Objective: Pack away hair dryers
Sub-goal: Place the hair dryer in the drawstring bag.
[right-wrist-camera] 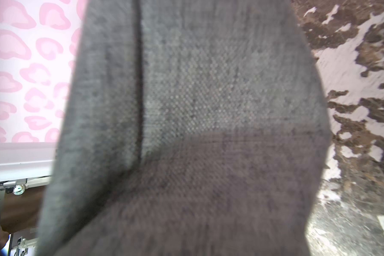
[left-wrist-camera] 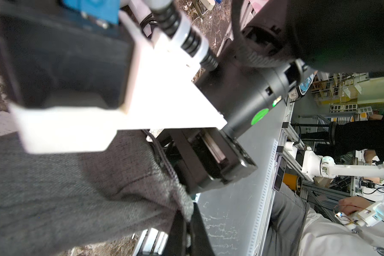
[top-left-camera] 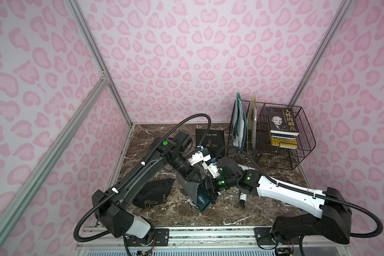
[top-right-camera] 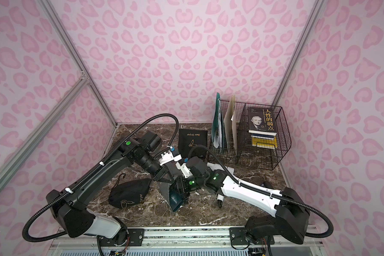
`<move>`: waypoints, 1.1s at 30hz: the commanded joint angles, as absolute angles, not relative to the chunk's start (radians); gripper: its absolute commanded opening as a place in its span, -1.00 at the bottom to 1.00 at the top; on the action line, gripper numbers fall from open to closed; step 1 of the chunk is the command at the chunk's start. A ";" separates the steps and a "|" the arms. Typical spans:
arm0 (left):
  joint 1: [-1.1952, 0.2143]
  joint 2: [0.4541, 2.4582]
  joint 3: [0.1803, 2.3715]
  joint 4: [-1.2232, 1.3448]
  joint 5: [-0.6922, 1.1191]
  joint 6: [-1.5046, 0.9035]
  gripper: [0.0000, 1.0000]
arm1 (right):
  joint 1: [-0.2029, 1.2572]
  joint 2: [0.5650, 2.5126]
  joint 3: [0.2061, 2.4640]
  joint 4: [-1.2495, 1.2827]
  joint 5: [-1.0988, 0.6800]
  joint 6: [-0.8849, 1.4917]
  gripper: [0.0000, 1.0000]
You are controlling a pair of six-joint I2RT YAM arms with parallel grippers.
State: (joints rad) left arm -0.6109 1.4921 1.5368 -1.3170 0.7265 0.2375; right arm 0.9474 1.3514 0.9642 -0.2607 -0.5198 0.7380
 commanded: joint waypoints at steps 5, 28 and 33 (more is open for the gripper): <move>-0.588 1.527 1.592 -1.337 0.755 0.257 -0.97 | 0.948 1.293 1.004 -0.318 -0.493 0.712 0.33; -0.556 1.588 1.785 -1.460 0.797 0.291 -0.97 | 0.948 1.043 1.004 -0.395 -0.242 0.698 0.16; -0.551 1.596 1.818 -1.496 0.800 0.313 -0.97 | 0.948 0.903 0.860 -0.316 -0.157 0.726 0.11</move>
